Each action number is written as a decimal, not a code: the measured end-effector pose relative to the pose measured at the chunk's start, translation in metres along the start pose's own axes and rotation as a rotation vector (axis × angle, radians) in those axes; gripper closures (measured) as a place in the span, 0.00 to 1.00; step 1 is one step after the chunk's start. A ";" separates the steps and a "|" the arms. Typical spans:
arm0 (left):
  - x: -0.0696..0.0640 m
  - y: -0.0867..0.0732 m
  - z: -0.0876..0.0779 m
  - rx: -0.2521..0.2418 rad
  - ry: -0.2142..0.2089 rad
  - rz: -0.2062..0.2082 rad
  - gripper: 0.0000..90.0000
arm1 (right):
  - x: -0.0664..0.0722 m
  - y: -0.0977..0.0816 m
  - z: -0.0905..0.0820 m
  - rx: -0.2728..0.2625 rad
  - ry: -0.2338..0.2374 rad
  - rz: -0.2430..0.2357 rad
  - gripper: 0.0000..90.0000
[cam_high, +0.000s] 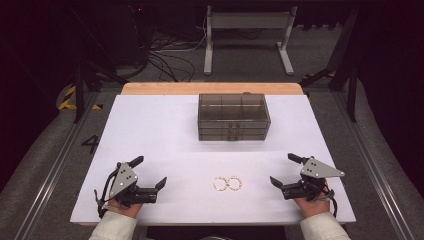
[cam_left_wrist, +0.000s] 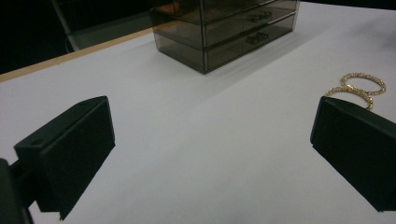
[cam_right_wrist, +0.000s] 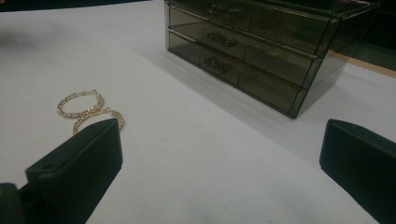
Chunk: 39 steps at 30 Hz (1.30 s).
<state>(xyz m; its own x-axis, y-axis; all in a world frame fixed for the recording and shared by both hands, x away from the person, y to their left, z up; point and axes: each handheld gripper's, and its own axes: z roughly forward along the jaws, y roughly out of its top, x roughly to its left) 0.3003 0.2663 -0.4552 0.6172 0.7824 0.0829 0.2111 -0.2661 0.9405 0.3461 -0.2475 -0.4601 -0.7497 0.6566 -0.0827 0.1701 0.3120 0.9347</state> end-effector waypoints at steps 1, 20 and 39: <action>0.000 0.000 0.000 0.000 0.000 0.000 0.01 | 0.000 0.000 0.000 0.002 0.001 0.004 0.01; -0.001 0.000 0.004 -0.056 -0.009 0.025 0.01 | 0.002 -0.001 0.002 0.025 0.009 0.005 0.00; 0.001 -0.004 0.013 0.000 -0.038 0.031 0.00 | 0.001 0.004 0.004 0.031 0.007 0.024 0.00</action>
<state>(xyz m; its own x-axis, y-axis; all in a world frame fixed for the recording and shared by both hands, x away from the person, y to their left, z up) 0.3100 0.2611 -0.4629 0.6519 0.7517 0.0997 0.1911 -0.2901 0.9377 0.3483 -0.2429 -0.4583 -0.7499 0.6590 -0.0579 0.2074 0.3174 0.9253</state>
